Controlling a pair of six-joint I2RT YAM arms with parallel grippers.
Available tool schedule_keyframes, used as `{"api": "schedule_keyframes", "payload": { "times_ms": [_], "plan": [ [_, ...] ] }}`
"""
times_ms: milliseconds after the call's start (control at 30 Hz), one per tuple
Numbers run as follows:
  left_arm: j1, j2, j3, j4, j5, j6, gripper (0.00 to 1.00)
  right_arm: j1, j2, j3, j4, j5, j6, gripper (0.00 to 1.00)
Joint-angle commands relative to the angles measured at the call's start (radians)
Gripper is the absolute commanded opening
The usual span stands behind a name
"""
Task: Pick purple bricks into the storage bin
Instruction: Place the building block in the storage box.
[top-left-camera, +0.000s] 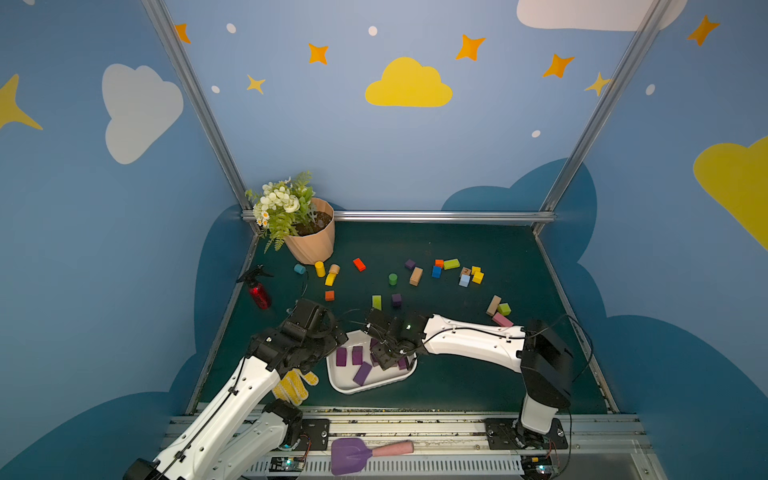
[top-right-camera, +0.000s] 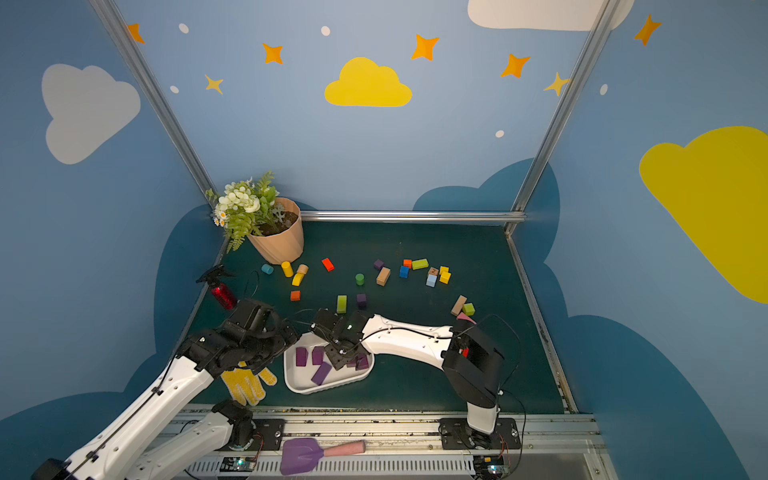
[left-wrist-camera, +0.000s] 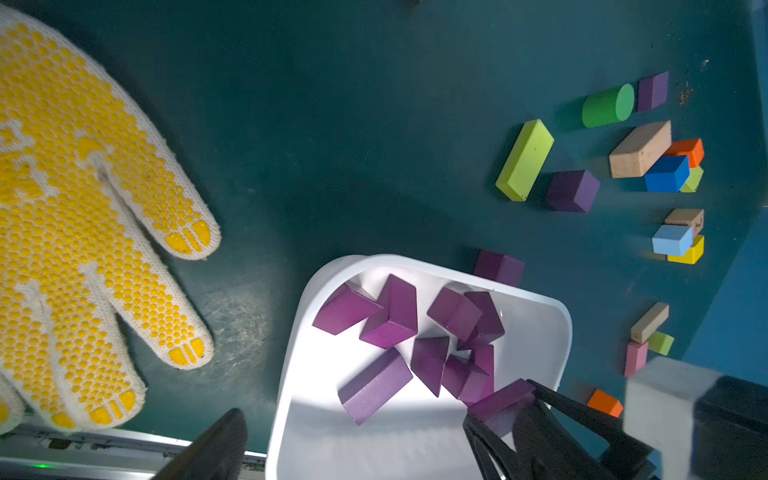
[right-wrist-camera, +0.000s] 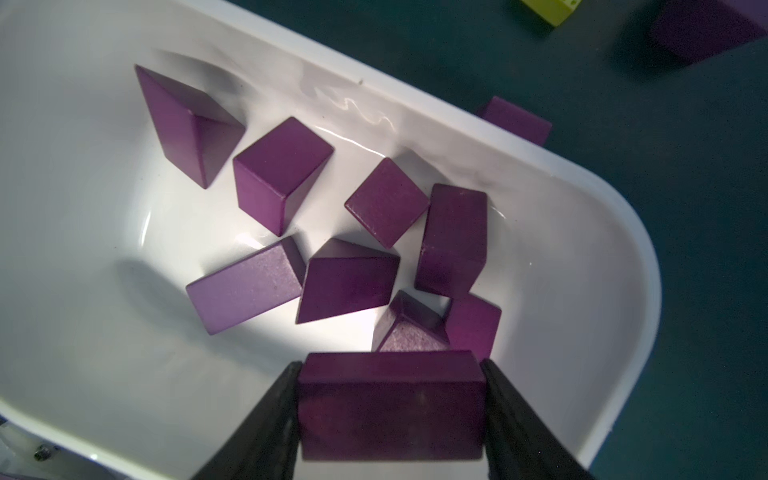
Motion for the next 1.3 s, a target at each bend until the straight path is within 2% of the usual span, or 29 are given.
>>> {"api": "schedule_keyframes", "payload": {
  "times_ms": [0,667,867,1267],
  "plan": [
    [0.018,0.01,-0.018,0.019,0.034,0.014,1.0,-0.007,0.017,0.014,0.014,-0.008,0.018,0.6],
    [0.131,0.076,-0.029,0.069,0.1,0.074,1.0,-0.044,0.073,0.014,0.043,-0.041,0.021,0.66],
    [0.161,0.116,-0.005,0.078,0.155,0.105,1.0,-0.05,0.07,0.026,0.036,-0.052,0.01,0.69],
    [0.189,0.186,0.027,0.101,0.186,0.138,1.0,-0.062,0.034,0.085,-0.025,-0.032,-0.033,0.73]
  ]
}}
